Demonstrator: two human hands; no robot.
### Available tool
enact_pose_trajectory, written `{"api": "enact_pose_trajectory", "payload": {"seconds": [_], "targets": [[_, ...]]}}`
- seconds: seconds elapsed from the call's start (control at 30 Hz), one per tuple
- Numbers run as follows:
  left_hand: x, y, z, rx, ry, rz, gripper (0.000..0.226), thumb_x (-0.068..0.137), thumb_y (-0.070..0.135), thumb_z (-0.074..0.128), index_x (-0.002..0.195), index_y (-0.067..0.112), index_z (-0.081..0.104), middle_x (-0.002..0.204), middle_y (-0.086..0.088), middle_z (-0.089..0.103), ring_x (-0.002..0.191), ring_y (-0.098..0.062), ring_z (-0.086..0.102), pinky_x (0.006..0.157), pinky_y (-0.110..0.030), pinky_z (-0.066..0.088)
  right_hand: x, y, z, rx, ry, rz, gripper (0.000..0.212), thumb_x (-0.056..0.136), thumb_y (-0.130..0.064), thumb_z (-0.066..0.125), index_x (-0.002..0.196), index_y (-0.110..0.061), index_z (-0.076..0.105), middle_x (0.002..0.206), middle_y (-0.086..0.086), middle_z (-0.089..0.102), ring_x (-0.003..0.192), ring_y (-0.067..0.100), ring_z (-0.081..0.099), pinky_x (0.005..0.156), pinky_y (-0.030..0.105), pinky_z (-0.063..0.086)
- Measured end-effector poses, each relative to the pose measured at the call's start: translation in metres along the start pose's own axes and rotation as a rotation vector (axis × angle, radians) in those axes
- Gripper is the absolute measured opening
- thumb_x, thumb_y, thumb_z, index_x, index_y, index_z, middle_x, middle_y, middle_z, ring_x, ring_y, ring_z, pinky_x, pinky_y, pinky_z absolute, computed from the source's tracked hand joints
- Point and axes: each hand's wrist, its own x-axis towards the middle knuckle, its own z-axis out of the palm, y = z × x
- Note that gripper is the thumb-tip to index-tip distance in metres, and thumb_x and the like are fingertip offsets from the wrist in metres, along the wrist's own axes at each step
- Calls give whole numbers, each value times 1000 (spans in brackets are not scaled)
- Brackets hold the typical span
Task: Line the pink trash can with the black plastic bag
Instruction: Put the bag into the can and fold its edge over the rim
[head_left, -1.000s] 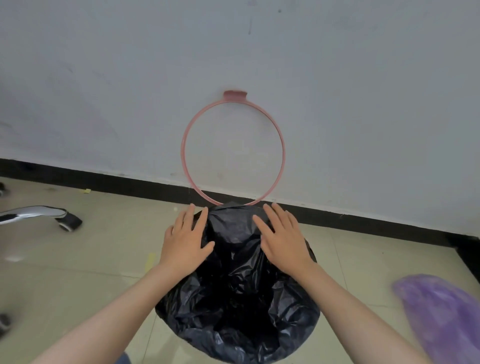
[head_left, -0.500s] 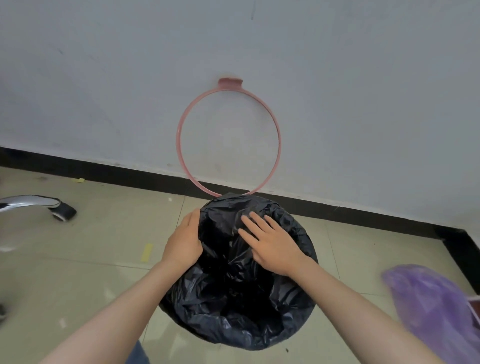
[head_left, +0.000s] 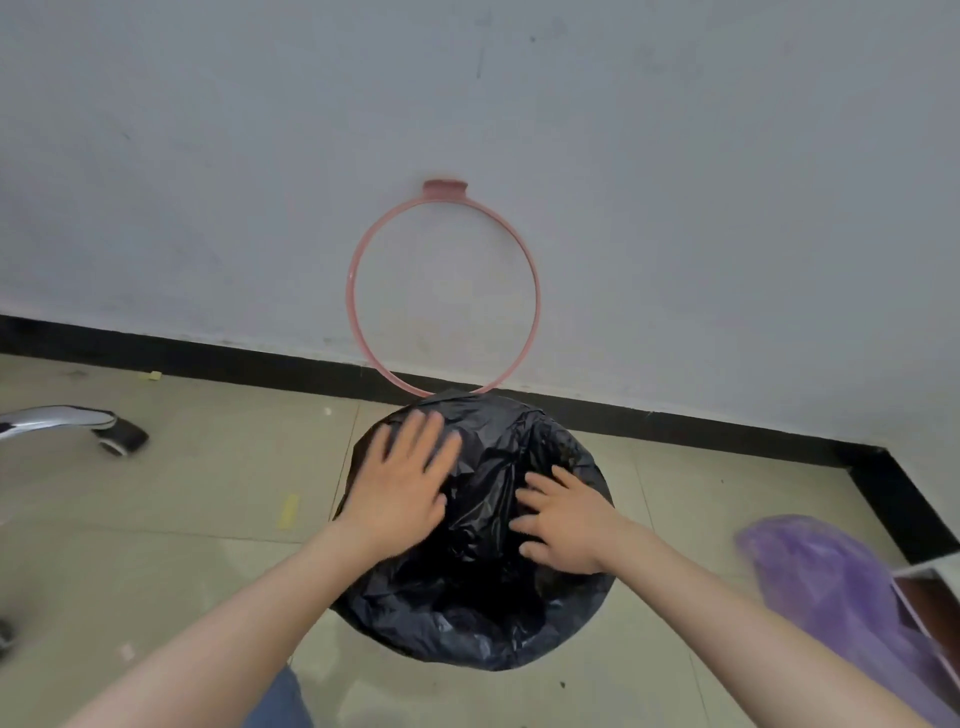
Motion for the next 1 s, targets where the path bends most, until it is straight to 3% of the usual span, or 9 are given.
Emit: {"api": "enact_pose_trajectory", "payload": {"seconds": [0.07,0.13,0.27,0.37,0.5,0.63,0.8,0.9,1.0], "targets": [[-9,14,2,69,-319,198,69,90,56,29,148,25,8,159,-10,-3,144,-31,-13,114,-56,-6,-11,-13,4,53,-180,-32,48,95,-52,30,134,-28,44,150,7,34,143,27,14,116,50,2],[-16,22,1,125,-660,172,73,85,68,24,147,30,15,159,-10,6,145,-33,-7,113,-57,-9,-20,-22,9,90,-380,-26,56,93,-59,21,135,-30,42,148,5,39,141,27,19,115,50,1],[-20,22,-8,223,-875,103,85,82,75,17,140,17,39,149,-11,37,140,-32,23,117,-50,-2,-21,-21,7,203,-616,72,69,90,-66,14,139,-24,38,148,5,39,140,26,25,118,47,8],[-17,24,-15,148,-824,104,83,83,73,19,131,12,50,137,-12,52,131,-32,37,117,-50,6,-7,-19,-7,337,-392,49,61,92,-61,27,123,-18,56,130,9,57,121,30,49,100,42,37],[-16,19,-13,149,-478,135,63,92,58,25,135,16,44,148,-14,37,140,-34,19,116,-53,6,34,-20,-17,307,48,8,36,96,-39,38,119,-20,58,120,11,62,111,33,53,93,45,41],[-22,-2,4,168,-195,36,58,93,47,32,145,23,25,158,-14,-5,144,-35,-13,114,-57,-6,81,-23,-7,222,62,60,52,96,-34,39,144,-24,22,145,15,35,129,38,31,103,50,33],[-28,-17,24,24,-250,-97,66,90,53,29,148,29,8,157,-10,-19,141,-29,-27,116,-49,-3,108,-20,16,75,19,102,64,96,-34,39,146,-35,0,158,11,1,142,35,2,115,51,14],[-30,-18,26,-7,-236,-89,65,90,53,29,147,30,10,157,-10,-18,140,-29,-29,117,-48,-4,105,-18,20,6,6,98,65,96,-36,41,146,-36,-1,158,11,-6,143,34,-4,117,51,10],[-33,-18,22,6,-250,-110,65,90,53,29,147,29,9,157,-12,-16,140,-30,-27,116,-50,-6,90,-17,11,97,56,47,54,95,-36,41,145,-30,20,156,14,13,141,34,14,113,48,21]]}}
